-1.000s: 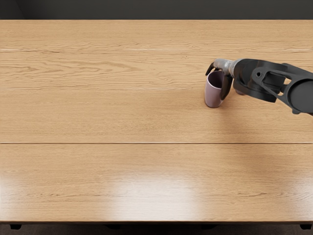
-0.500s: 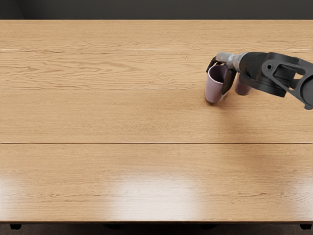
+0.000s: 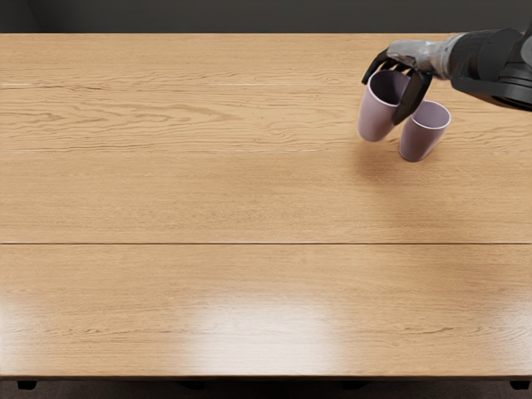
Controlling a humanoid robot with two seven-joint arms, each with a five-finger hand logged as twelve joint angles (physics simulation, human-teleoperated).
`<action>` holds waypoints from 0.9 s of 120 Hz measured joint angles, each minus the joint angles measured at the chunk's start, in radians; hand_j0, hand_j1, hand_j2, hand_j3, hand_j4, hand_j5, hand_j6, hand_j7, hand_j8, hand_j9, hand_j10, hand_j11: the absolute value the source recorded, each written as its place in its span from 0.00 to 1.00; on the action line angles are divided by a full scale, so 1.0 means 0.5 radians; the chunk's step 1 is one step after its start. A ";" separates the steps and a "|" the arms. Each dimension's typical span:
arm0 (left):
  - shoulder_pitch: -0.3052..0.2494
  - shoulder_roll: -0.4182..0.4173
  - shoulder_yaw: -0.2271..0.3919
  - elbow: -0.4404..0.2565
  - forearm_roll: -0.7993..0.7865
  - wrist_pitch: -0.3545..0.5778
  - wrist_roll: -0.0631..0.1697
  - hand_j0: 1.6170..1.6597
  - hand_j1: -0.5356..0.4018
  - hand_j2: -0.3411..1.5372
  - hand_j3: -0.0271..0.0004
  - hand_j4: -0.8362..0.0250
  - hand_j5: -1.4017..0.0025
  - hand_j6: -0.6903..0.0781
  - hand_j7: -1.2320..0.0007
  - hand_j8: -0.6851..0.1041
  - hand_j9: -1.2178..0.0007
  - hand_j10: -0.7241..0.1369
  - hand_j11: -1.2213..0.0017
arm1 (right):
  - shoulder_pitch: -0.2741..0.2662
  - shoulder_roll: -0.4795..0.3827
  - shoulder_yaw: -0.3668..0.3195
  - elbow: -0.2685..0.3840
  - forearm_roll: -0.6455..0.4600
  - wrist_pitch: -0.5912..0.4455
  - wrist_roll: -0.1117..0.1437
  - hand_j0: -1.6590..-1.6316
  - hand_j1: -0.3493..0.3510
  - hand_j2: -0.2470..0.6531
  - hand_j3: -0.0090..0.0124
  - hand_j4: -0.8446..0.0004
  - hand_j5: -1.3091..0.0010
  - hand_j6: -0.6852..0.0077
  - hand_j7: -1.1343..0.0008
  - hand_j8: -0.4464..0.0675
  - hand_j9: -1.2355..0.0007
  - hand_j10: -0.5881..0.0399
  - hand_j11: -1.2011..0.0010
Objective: Pick up cup and place in cup with right hand
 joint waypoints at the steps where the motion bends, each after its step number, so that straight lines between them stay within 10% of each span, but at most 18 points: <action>1: 0.000 0.000 0.000 0.000 0.000 0.000 0.000 0.96 0.94 0.18 0.99 0.97 1.00 0.90 1.00 0.87 1.00 0.84 1.00 | 0.002 -0.005 0.001 0.004 0.003 0.002 0.000 0.12 0.60 0.17 0.43 0.55 0.58 0.53 0.54 0.30 0.56 0.32 0.55; 56: 0.000 0.000 0.000 0.000 0.000 0.000 0.000 0.96 0.94 0.18 0.98 0.97 1.00 0.90 1.00 0.87 1.00 0.84 1.00 | 0.026 -0.266 0.054 0.112 0.088 0.058 0.000 0.13 0.61 0.18 0.42 0.54 0.59 0.54 0.54 0.30 0.57 0.32 0.56; 108: 0.000 0.000 0.000 0.000 0.000 0.000 0.000 0.96 0.94 0.18 0.99 0.97 1.00 0.90 1.00 0.87 1.00 0.84 1.00 | 0.018 -0.259 0.028 -0.151 0.062 0.045 0.000 0.11 0.60 0.17 0.42 0.54 0.59 0.53 0.54 0.28 0.57 0.32 0.56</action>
